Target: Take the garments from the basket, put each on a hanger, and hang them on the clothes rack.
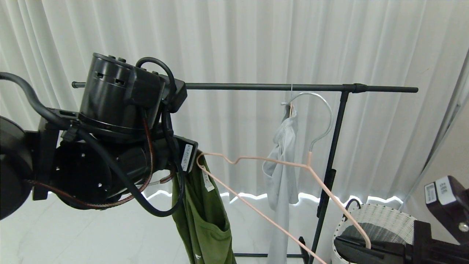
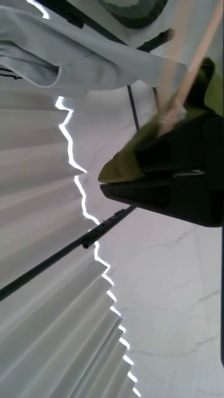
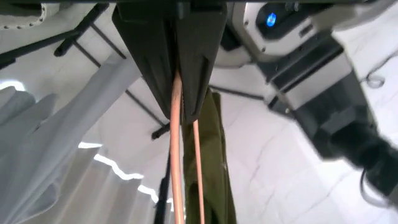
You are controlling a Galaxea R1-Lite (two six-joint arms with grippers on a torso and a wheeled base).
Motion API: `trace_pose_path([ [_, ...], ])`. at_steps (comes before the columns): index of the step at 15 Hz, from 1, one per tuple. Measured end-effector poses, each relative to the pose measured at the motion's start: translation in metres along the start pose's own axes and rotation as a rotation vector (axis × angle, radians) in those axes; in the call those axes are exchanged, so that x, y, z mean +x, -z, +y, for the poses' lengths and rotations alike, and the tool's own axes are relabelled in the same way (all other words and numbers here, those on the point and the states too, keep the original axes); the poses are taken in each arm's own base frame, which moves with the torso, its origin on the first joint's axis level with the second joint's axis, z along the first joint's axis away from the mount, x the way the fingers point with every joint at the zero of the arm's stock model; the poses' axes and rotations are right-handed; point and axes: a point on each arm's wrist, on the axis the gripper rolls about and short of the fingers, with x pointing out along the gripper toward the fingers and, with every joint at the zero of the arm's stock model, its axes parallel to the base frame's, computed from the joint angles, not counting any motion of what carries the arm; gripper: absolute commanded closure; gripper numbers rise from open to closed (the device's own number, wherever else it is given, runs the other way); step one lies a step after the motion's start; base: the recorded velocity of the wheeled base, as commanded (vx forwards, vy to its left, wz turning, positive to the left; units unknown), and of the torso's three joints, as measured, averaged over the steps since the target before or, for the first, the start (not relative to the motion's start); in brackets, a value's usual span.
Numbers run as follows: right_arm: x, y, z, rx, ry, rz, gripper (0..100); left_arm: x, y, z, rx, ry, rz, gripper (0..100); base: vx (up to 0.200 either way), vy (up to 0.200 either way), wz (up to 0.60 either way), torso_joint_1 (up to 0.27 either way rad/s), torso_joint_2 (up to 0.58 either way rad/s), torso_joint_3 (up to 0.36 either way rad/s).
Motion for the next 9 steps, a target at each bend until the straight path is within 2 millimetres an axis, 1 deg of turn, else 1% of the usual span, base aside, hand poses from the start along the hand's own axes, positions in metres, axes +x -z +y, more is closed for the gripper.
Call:
trace_pose_path([
  [2,0.010,-0.004,0.000,0.029,0.003,-0.041,100,0.003,-0.001,-0.005,-0.054,0.006,0.003,100,0.000,0.000,0.00,0.000,0.00,0.000],
  [5,0.025,-0.006,0.002,0.037,0.002,-0.058,100,0.007,-0.005,-0.008,-0.077,0.010,0.001,100,0.000,0.000,0.00,0.000,0.00,0.000],
  [7,0.033,-0.003,0.003,0.035,0.003,-0.039,100,0.008,-0.006,-0.009,-0.069,0.001,0.001,100,0.000,0.000,0.00,0.000,0.00,0.000],
  [9,0.036,0.003,0.003,0.030,0.007,-0.010,100,0.009,-0.007,-0.008,-0.053,-0.019,0.000,100,0.000,0.000,0.00,0.000,0.00,0.000],
])
